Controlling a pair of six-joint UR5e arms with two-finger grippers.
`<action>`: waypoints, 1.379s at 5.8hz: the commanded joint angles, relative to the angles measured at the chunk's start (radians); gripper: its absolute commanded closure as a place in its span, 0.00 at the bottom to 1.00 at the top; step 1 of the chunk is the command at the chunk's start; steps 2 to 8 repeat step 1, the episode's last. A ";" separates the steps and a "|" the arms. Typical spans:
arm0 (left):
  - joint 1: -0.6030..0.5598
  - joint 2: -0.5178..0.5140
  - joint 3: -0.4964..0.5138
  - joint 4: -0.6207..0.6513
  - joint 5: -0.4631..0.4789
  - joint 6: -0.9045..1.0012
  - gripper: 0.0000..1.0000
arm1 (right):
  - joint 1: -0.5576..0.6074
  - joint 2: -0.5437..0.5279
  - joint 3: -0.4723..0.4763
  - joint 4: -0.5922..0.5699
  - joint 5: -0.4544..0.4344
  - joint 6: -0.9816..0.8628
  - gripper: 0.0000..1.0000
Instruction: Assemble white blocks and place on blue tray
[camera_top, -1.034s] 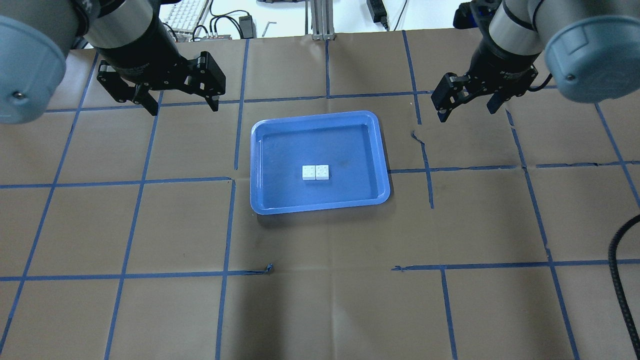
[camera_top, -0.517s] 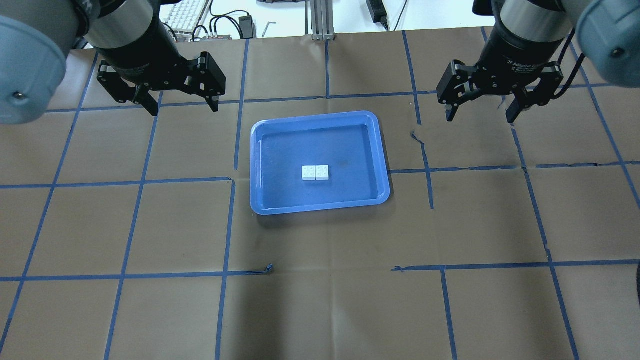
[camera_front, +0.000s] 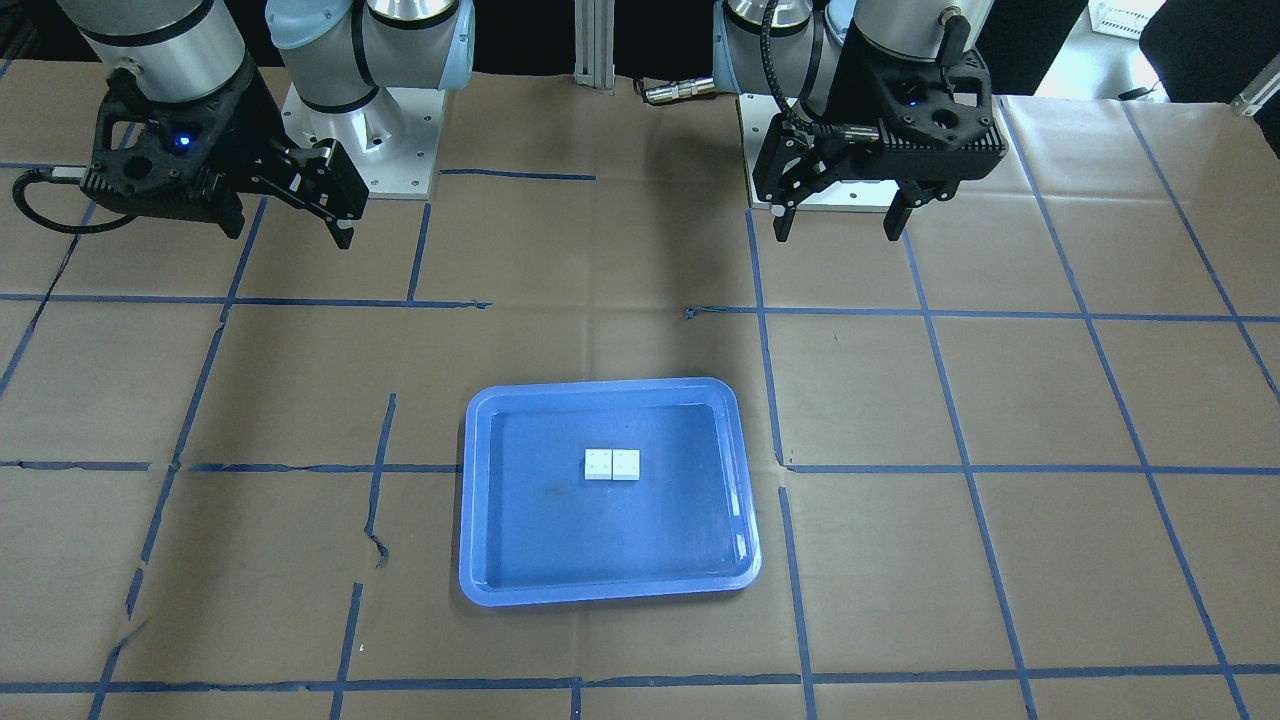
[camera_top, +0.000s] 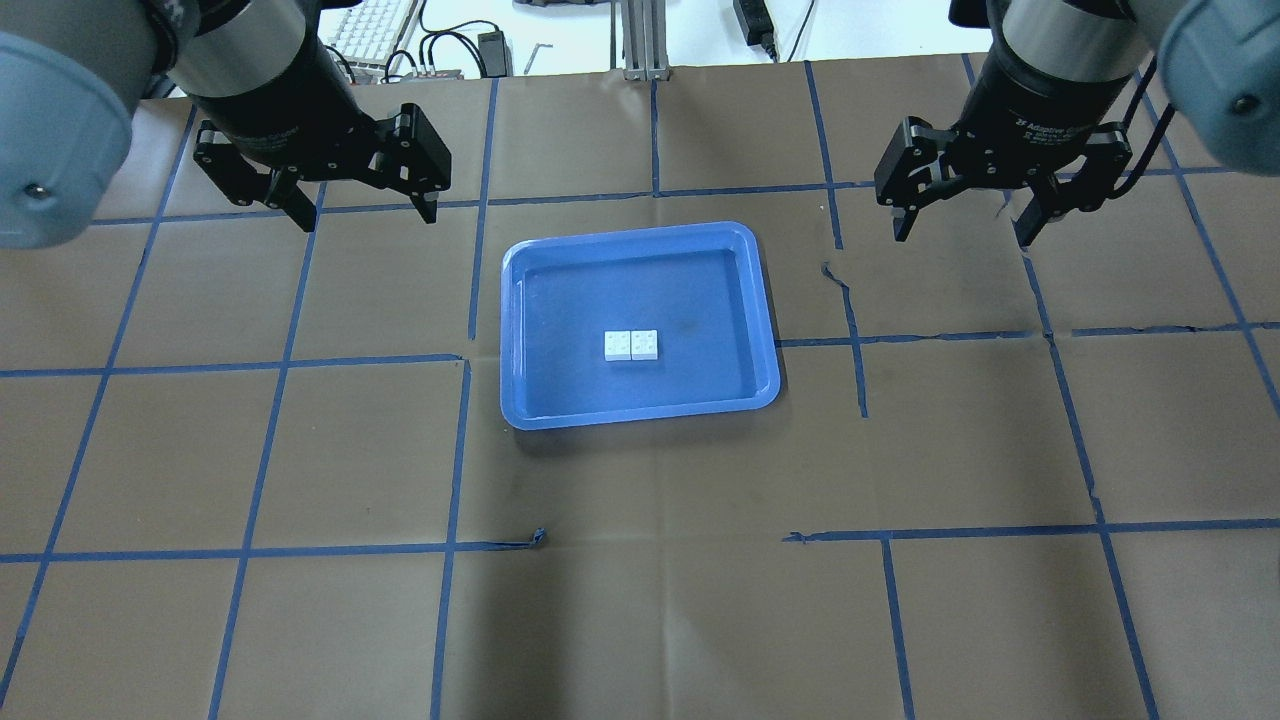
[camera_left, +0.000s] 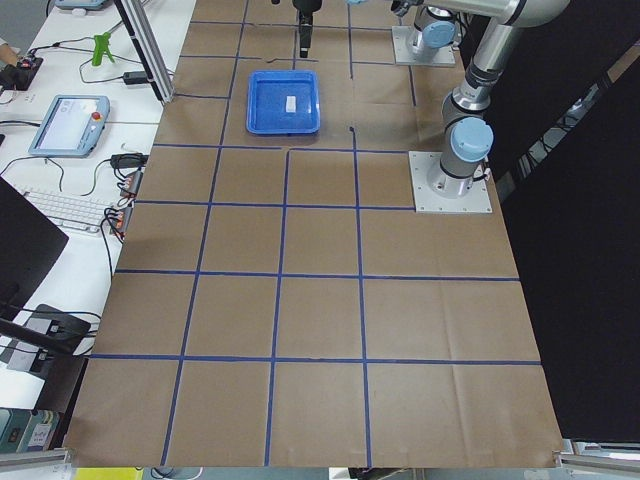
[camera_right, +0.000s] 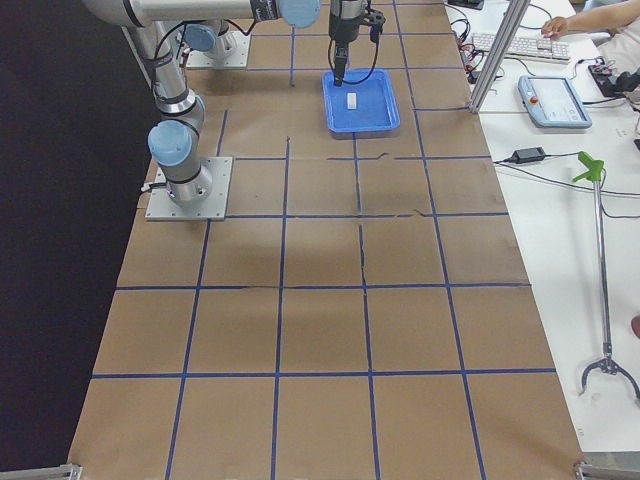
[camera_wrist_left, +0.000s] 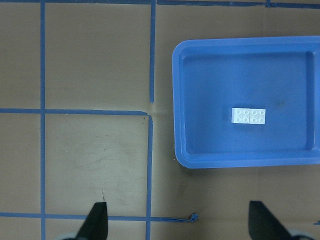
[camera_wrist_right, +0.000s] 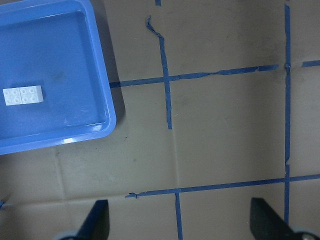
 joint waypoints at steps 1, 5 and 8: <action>0.000 0.000 0.000 0.000 0.000 0.000 0.01 | -0.001 0.002 0.001 -0.002 0.000 0.001 0.00; 0.000 0.000 0.000 0.000 0.000 0.000 0.01 | -0.001 0.002 0.001 -0.002 0.000 0.001 0.00; 0.000 0.000 0.000 0.000 0.000 0.000 0.01 | -0.001 0.002 0.001 -0.002 0.000 0.001 0.00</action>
